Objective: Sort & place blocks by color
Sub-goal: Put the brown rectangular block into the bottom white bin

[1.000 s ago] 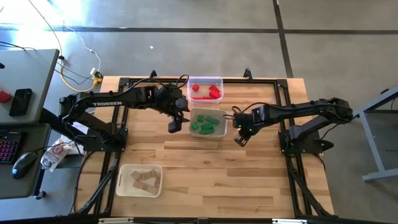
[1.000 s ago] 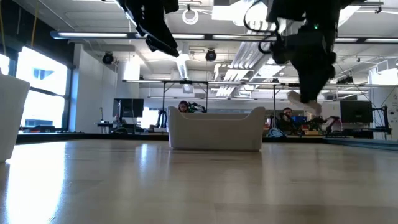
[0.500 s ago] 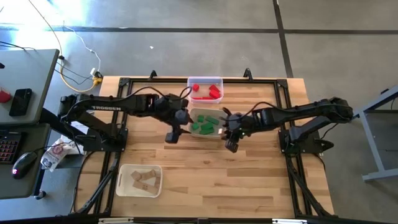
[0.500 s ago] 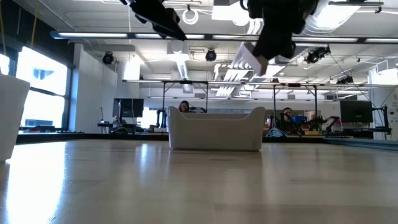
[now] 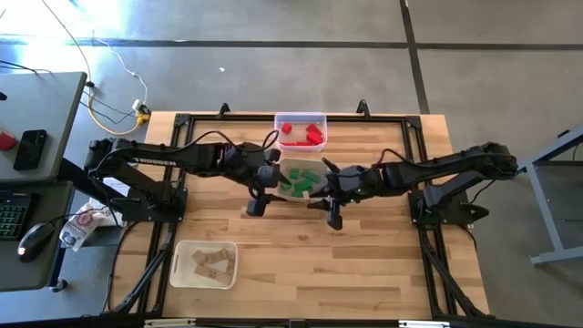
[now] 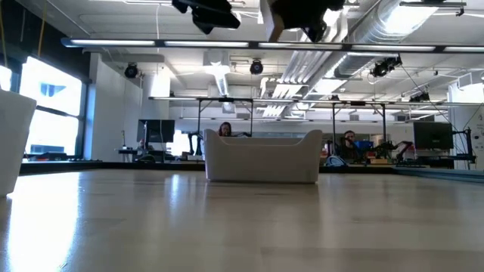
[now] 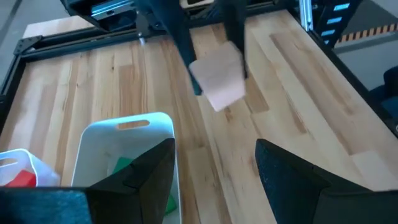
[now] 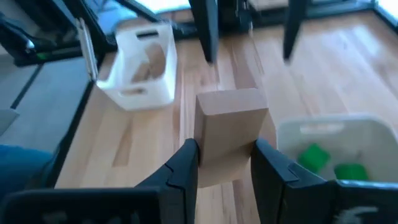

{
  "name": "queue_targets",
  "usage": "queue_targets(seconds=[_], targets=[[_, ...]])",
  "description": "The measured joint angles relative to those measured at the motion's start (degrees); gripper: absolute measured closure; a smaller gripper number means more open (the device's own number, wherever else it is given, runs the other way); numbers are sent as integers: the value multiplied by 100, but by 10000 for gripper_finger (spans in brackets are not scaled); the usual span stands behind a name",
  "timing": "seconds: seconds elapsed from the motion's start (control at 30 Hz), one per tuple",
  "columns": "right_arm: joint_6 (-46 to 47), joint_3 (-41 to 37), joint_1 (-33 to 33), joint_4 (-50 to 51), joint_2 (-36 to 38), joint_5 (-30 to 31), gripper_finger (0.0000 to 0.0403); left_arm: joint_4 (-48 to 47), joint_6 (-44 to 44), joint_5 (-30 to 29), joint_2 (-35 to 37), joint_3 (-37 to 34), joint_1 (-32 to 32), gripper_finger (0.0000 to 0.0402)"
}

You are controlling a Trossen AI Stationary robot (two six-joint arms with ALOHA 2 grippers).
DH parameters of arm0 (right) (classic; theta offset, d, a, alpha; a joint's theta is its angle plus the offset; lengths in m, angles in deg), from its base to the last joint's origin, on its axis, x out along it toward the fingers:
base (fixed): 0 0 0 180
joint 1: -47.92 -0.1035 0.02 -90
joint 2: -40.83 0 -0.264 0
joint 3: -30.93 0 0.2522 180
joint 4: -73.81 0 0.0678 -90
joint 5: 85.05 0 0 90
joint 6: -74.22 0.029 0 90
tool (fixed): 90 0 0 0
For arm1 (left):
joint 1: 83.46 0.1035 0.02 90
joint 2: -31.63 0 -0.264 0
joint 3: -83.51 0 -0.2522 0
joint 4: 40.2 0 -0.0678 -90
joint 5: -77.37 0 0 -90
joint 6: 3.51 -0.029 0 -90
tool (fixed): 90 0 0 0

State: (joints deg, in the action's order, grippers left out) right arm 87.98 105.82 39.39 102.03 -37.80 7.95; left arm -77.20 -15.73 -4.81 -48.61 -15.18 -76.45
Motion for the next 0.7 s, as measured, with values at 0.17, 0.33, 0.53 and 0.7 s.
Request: queue_targets(seconds=[0.17,0.33,0.53,0.7], targets=[[-298,0,-80,-553,0,188,316,129,262,-11,2,0,0,192],[-543,0,-164,-847,0,770,316,285,629,-211,2,0,0,192],[-745,0,-208,-1223,0,1425,316,533,1009,-446,-1,0,2,192],[-874,0,-206,-1312,0,1499,315,743,1270,-447,1,0,0,192]])
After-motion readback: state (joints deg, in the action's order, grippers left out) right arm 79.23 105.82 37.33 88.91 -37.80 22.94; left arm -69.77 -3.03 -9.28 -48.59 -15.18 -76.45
